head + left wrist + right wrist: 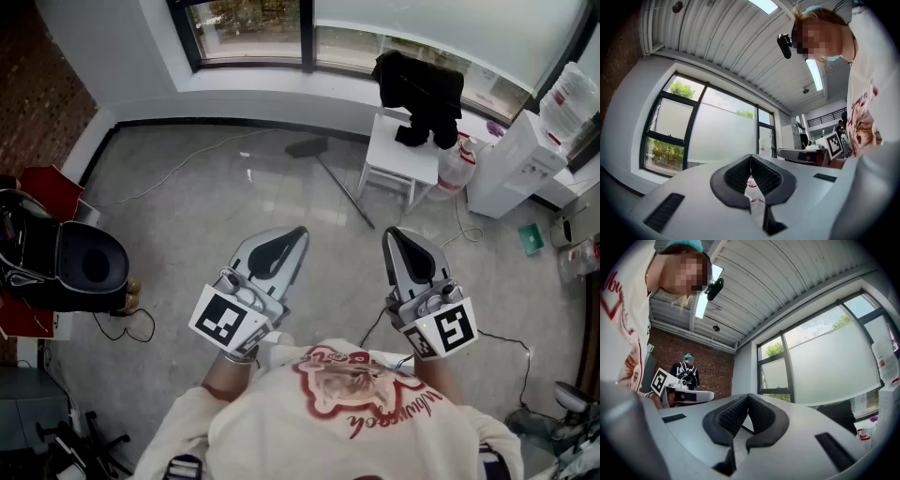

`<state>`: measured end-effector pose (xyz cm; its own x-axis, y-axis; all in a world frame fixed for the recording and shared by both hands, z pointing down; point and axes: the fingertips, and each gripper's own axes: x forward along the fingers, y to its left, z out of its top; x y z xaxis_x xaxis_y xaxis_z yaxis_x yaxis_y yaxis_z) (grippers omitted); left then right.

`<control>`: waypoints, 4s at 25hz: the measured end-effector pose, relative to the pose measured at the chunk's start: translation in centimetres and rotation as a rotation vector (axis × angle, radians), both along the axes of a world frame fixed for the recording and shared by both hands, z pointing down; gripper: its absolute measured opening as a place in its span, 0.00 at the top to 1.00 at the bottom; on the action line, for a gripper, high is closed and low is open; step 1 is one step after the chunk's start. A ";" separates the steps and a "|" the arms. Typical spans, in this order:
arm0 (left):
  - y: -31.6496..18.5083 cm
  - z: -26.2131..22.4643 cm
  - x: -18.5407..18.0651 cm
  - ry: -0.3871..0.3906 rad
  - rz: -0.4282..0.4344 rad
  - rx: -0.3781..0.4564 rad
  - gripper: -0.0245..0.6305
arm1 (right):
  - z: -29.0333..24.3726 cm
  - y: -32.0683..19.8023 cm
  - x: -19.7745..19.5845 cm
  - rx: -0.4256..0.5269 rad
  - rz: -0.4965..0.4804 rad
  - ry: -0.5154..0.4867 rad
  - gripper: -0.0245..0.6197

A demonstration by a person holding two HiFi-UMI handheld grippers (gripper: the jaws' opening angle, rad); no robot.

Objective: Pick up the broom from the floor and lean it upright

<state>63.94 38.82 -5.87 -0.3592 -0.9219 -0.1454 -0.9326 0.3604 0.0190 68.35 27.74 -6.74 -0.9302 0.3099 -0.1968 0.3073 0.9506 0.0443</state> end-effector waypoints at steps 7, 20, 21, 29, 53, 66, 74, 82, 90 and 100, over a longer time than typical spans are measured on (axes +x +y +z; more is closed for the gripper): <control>1.2 0.3 -0.8 -0.002 -0.009 -0.002 0.93 | 0.2 1.3 -0.8 0.012 -0.005 -0.003 0.92; 4.0 0.5 -1.4 0.000 -0.006 -0.003 0.93 | -0.4 2.4 -0.9 0.014 0.029 -0.043 0.92; 4.5 0.5 -1.6 0.004 -0.007 -0.001 0.93 | -0.4 2.6 -1.0 0.013 0.035 -0.044 0.92; 8.6 1.3 -3.1 0.009 0.010 -0.018 0.93 | -0.4 5.4 -2.8 -0.002 0.080 -0.056 0.92; -1.4 4.0 -24.8 0.002 0.024 -0.029 0.93 | 2.0 -6.8 -23.2 0.072 0.180 -0.085 0.92; -19.8 0.1 -46.9 -0.067 0.040 -0.017 0.93 | -1.4 -23.0 -45.8 0.116 0.112 -0.123 0.92; -21.9 2.6 -55.9 0.019 0.040 -0.045 0.93 | 0.4 -24.8 -54.6 0.119 0.112 -0.104 0.92; -24.7 3.6 -64.5 0.024 0.162 -0.055 0.93 | 2.0 -26.1 -61.7 0.129 0.197 -0.079 0.92; -30.1 9.2 -68.4 0.010 0.347 -0.112 0.93 | 5.9 -28.3 -65.5 0.100 0.297 -0.063 0.92; -40.9 24.2 -63.1 0.147 0.523 -0.162 0.93 | 24.6 -31.9 -59.4 0.082 0.355 0.249 0.92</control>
